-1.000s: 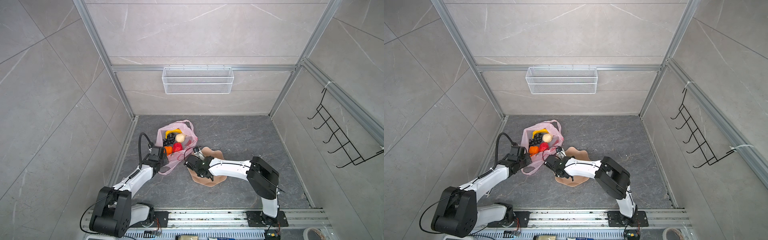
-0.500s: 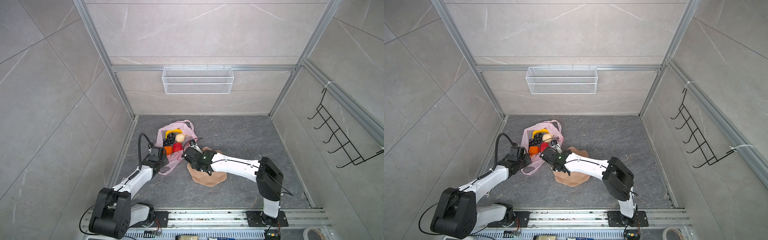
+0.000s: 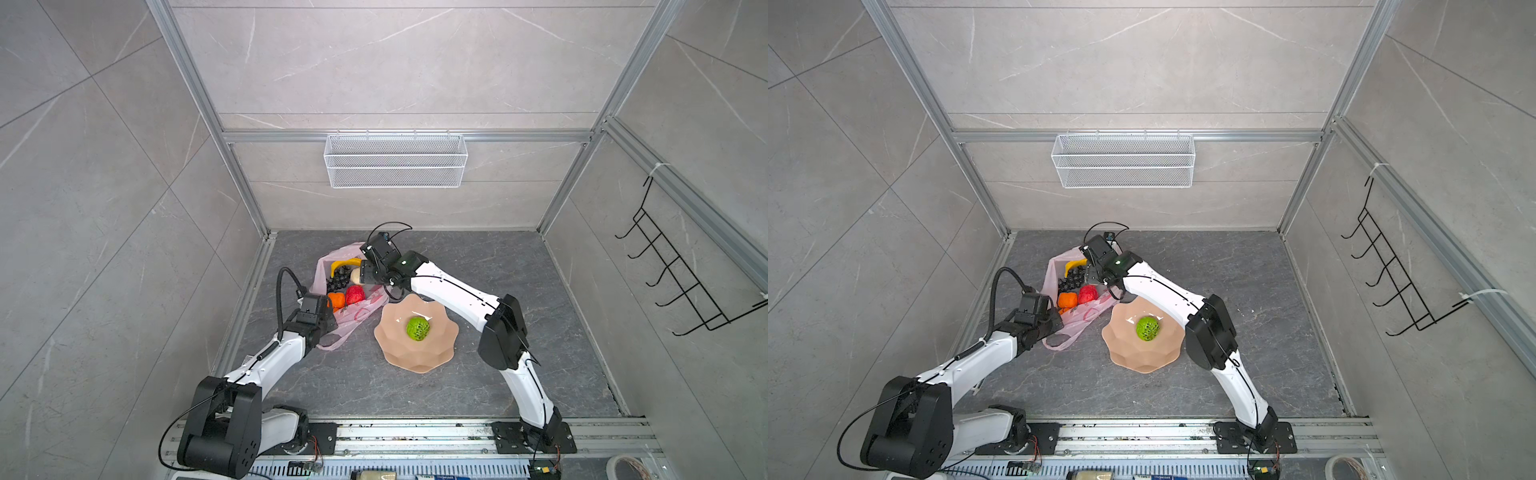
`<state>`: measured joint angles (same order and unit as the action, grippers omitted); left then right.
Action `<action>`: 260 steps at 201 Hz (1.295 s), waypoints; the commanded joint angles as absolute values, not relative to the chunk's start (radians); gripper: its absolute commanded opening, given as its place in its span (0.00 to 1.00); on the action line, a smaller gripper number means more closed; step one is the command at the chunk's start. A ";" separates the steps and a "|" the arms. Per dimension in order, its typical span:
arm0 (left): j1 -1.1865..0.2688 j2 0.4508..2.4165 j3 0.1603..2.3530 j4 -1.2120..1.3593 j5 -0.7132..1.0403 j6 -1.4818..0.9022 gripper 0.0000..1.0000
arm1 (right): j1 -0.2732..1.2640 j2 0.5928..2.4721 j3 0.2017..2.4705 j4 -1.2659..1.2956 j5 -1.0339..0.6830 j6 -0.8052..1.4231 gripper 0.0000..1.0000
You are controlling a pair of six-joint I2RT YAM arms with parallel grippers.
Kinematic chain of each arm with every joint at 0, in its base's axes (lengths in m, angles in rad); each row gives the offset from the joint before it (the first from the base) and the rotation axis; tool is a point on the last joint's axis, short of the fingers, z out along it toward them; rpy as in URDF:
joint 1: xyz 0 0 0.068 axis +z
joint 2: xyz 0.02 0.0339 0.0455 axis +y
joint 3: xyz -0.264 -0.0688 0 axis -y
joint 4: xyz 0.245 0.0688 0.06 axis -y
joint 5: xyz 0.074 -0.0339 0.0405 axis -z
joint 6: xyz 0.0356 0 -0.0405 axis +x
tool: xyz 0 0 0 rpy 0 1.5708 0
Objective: Take the fake fruits out of the plastic bag
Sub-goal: 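Move the right gripper back over the bag toward the remaining fruits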
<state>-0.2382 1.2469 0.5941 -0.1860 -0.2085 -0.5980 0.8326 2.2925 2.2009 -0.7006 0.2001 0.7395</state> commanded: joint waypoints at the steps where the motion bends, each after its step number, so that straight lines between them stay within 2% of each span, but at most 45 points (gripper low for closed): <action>1: -0.241 1.226 0.594 -0.172 -0.209 -0.607 0.00 | 0.829 2.383 2.306 -0.744 0.103 0.877 0.73; 66: -0.241 1.220 0.596 -0.175 -0.202 -0.610 0.00 | 0.803 2.706 2.771 -0.940 0.101 1.039 0.73; 105: -0.242 1.222 0.595 -0.173 -0.197 -0.612 0.00 | 0.793 2.729 2.752 -0.907 0.133 1.109 0.73; 166: -0.241 1.224 0.594 -0.172 -0.193 -0.614 0.00 | 0.766 2.772 2.723 -0.725 0.012 1.078 0.77; 210: -0.242 1.216 0.590 -0.172 -0.196 -0.615 0.00 | 0.755 2.832 2.774 -0.739 0.025 1.089 0.80; 245: -0.242 1.217 0.589 -0.171 -0.195 -0.615 0.00 | 0.752 2.872 2.784 -0.690 0.005 1.076 0.76; 260: -0.242 1.216 0.589 -0.171 -0.196 -0.615 0.00 | 0.749 2.892 2.796 -0.689 -0.005 1.077 0.71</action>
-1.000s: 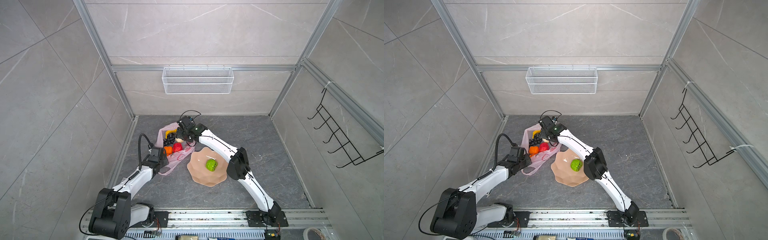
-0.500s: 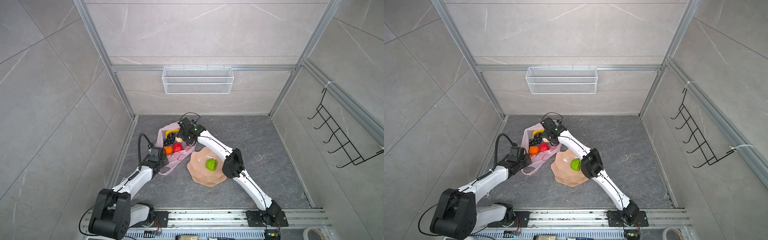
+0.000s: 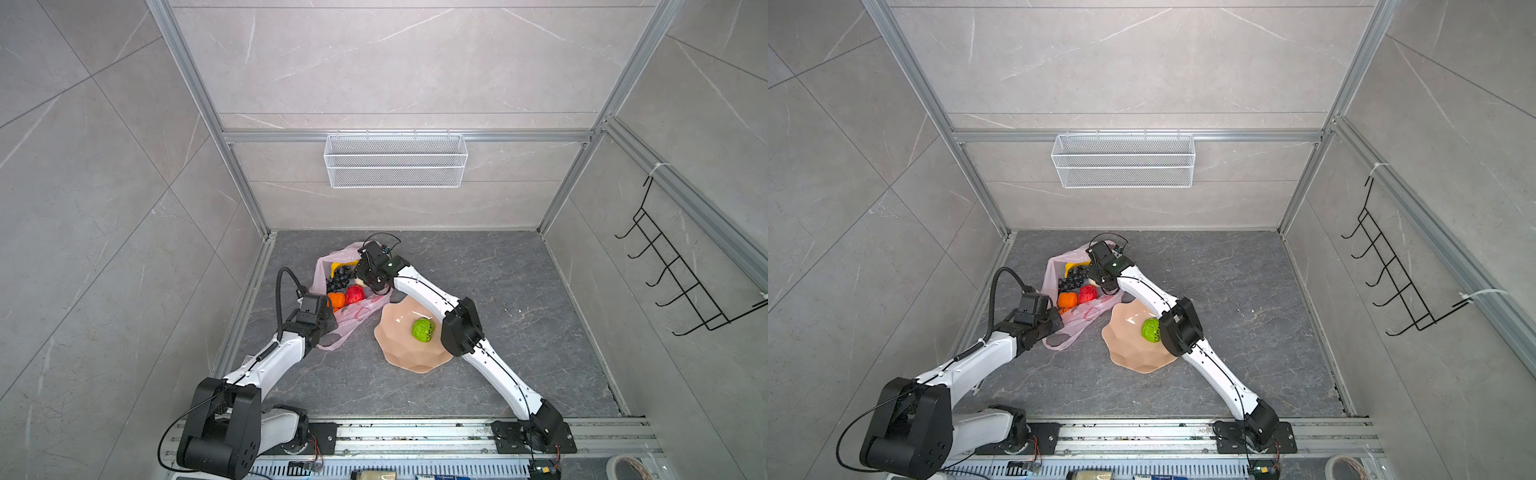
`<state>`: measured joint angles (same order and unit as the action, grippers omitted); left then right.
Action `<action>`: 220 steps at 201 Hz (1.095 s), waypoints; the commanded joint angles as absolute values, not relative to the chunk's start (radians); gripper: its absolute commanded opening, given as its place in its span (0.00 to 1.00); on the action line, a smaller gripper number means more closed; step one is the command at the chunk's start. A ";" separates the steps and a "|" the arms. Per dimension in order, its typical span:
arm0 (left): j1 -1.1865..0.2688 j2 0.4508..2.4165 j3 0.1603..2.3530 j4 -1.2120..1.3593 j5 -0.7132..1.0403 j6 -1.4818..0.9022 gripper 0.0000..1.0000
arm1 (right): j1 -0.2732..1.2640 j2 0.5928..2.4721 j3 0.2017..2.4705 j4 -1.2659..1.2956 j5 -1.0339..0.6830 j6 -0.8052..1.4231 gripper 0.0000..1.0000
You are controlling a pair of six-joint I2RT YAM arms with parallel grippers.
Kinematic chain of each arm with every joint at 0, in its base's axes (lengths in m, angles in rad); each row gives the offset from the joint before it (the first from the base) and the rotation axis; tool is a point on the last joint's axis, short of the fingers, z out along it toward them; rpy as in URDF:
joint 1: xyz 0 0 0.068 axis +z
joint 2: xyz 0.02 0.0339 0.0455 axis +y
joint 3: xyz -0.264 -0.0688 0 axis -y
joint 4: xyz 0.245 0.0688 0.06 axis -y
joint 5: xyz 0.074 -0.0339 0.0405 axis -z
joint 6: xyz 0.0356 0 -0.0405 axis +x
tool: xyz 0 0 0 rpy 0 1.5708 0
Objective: Take the fake fruits out of the plastic bag
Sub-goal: 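Move the right gripper back over the bag toward the remaining fruits, then grasp the cream pear inside the bag with the right gripper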
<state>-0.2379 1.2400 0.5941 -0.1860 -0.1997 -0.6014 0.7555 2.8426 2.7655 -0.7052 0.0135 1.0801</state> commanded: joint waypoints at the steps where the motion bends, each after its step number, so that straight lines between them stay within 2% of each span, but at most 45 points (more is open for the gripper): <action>1: -0.242 1.216 0.590 -0.171 -0.197 -0.615 0.00 | 0.748 2.893 2.797 -0.690 -0.006 1.078 0.71; 53: -0.242 1.221 0.591 -0.172 -0.200 -0.614 0.00 | 0.748 2.842 2.787 -0.705 0.002 1.006 0.59; 138: -0.242 1.181 0.546 -0.183 -0.207 -0.661 0.00 | 0.824 2.629 2.701 -0.739 -0.032 0.723 0.58; 164: -0.242 1.155 0.512 -0.184 -0.204 -0.695 0.00 | 0.852 2.525 2.593 -0.740 -0.013 0.640 0.58; 182: -0.242 1.144 0.505 -0.198 -0.195 -0.702 0.00 | 0.870 2.434 2.440 -0.697 0.009 0.581 0.58; 220: -0.242 1.158 0.504 -0.179 -0.173 -0.684 0.00 | 0.881 2.164 1.993 -0.457 0.043 0.529 0.59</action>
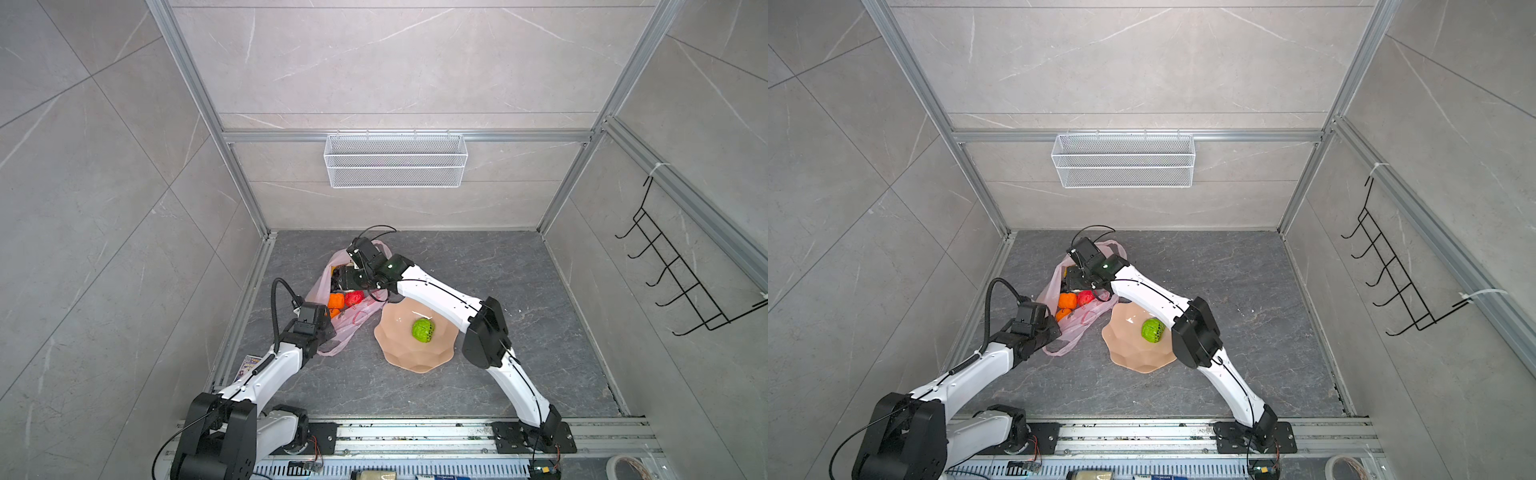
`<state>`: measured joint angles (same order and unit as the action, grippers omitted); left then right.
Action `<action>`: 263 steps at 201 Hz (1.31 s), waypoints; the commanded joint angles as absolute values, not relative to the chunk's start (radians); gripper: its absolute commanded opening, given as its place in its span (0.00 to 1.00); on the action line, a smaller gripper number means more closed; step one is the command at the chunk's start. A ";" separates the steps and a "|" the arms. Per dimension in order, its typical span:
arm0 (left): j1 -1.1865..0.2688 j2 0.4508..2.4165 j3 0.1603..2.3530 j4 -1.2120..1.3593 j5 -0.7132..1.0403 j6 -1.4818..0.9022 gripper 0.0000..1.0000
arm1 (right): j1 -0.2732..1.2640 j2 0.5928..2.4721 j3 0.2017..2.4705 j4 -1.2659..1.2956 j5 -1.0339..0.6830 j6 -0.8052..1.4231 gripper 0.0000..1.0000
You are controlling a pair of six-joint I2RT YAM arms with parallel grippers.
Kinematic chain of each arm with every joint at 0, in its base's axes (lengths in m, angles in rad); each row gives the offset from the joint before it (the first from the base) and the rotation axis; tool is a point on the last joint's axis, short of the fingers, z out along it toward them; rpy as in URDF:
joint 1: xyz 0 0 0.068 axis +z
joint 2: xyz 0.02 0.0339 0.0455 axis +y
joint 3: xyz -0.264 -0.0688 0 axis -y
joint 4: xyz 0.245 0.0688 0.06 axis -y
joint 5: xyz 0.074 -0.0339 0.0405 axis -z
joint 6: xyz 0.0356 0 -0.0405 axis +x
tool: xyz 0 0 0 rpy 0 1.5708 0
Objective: Take the fake fruits out of the plastic bag
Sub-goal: 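Grasp the cream pear inside the bag with the right gripper, then lift the pear out and lower it into the pink bowl, right gripper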
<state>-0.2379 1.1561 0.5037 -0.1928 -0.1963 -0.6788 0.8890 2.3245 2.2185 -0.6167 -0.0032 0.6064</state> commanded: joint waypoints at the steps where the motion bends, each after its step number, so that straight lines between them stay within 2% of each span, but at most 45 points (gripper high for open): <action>1: -0.242 1.158 0.506 -0.179 -0.171 -0.683 0.00 | 0.881 2.156 1.982 -0.448 0.046 0.527 0.59; 52: -0.246 1.273 0.560 -0.149 -0.100 -0.658 0.00 | 0.894 1.815 1.440 -0.206 0.207 0.397 0.59; 97: -0.338 1.350 0.631 -0.155 -0.123 -0.643 0.00 | 0.908 1.672 1.180 -0.118 0.298 0.387 0.59; 210: -0.361 1.358 0.612 -0.146 -0.190 -0.650 0.00 | 1.044 1.799 1.008 0.107 0.654 0.351 0.62; 263: -0.362 1.353 0.610 -0.145 -0.197 -0.652 0.00 | 1.063 1.831 0.947 0.219 0.695 0.311 0.63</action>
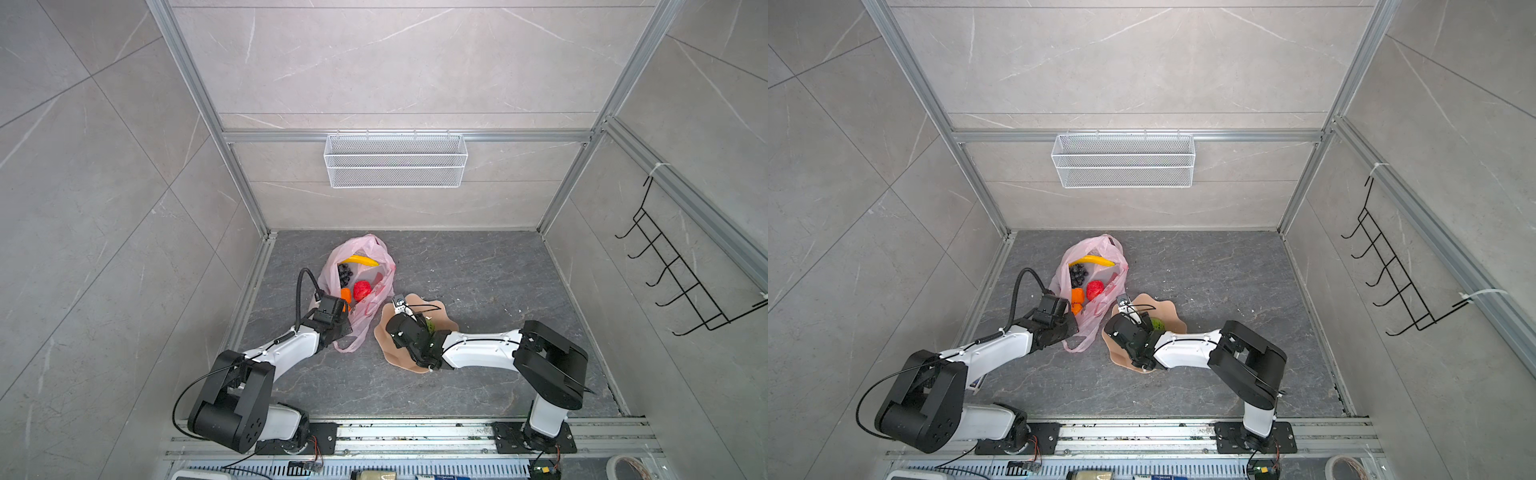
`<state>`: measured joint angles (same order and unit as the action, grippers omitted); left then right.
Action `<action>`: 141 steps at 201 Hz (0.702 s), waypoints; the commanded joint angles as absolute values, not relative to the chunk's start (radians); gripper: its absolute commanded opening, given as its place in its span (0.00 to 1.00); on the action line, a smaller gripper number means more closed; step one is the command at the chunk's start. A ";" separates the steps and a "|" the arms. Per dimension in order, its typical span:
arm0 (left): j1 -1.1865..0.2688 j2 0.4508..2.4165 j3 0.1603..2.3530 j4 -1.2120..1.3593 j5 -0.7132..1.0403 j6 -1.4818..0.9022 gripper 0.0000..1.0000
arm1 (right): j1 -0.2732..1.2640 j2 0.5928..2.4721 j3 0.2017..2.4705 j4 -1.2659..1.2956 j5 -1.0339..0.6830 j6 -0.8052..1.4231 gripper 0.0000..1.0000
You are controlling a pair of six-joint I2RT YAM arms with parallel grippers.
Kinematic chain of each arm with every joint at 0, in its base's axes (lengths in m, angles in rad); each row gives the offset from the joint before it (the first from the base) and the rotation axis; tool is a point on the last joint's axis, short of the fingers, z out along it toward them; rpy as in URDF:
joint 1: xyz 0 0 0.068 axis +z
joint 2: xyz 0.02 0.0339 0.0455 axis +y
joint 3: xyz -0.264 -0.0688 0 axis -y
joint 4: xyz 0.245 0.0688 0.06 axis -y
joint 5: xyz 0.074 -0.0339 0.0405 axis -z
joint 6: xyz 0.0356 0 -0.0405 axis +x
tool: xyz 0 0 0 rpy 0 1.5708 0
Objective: Take the fake fruits out of the plastic bag
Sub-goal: 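Lift the pear out and lower it into the pink bowl, right gripper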
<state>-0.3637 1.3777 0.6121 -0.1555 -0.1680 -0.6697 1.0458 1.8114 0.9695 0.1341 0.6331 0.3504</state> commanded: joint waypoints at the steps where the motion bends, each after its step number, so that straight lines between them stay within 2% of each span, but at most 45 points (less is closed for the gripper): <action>1: -0.361 1.353 0.609 -0.146 -0.197 -0.651 0.00 | 1.064 1.833 0.947 0.221 0.697 0.310 0.63; 141: -0.362 1.342 0.605 -0.154 -0.204 -0.652 0.00 | 1.101 1.869 0.912 0.288 0.771 0.282 0.77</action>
<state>-0.3637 1.3636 0.6102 -0.1558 -0.1871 -0.6697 1.0904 1.8694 0.9260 0.2741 0.7414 0.2905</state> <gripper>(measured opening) 0.046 0.764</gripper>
